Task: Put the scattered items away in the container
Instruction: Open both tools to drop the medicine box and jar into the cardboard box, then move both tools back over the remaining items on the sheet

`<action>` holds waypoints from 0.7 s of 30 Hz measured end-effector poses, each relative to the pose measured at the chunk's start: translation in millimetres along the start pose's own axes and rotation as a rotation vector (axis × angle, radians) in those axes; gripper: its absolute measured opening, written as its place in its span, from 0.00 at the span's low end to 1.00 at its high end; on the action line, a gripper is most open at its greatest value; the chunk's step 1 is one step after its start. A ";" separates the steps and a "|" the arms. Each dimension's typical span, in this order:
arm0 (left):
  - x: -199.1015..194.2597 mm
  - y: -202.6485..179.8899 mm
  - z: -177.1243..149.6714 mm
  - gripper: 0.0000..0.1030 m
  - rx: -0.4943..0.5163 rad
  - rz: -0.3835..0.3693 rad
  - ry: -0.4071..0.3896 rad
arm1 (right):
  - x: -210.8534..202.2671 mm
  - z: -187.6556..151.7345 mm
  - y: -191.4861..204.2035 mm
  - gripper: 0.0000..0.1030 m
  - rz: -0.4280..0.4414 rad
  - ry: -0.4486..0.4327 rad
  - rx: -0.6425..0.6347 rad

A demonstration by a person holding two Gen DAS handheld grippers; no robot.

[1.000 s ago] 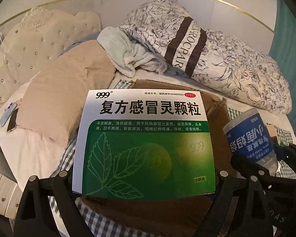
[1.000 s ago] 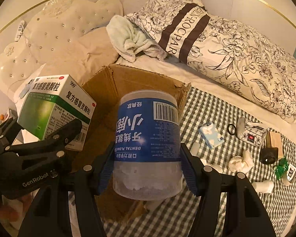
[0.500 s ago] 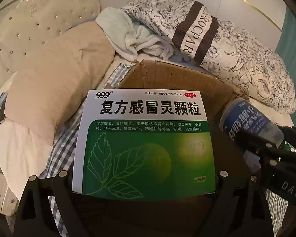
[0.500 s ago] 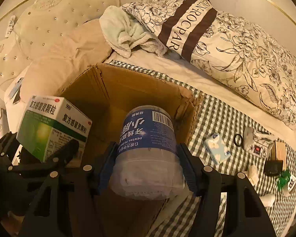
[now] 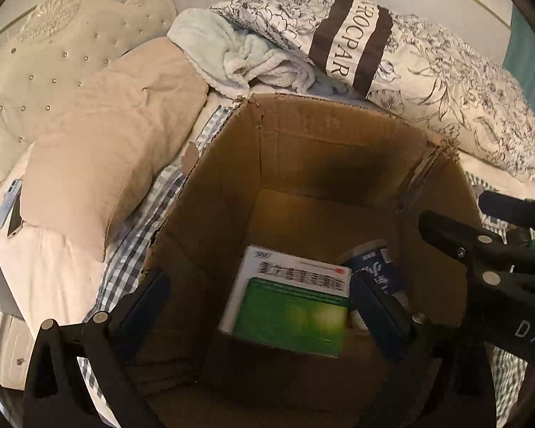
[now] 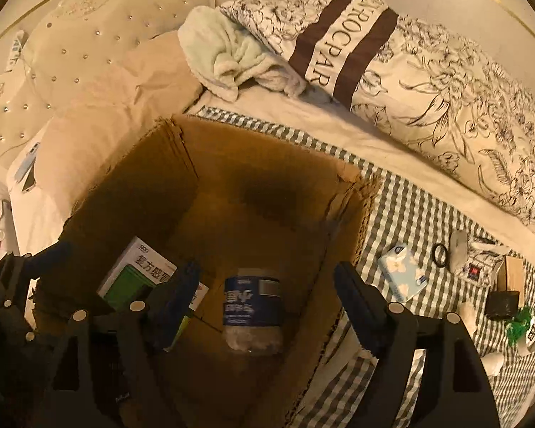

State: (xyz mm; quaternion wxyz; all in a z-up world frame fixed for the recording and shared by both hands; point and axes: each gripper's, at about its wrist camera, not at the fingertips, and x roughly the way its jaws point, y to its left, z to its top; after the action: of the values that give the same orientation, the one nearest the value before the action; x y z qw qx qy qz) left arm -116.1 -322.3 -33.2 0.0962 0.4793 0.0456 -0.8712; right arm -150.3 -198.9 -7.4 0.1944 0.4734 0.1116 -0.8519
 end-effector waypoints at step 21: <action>-59.7 -82.7 11.4 1.00 0.075 -0.031 -0.082 | -82.2 -24.6 -81.1 0.76 0.014 -0.105 0.121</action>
State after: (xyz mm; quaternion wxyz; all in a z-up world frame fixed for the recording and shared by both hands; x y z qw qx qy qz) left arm -111.9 -236.0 22.2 0.0665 0.4458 0.0162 -0.8925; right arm -127.7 -98.2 50.0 0.1771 0.4397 0.0465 -0.8793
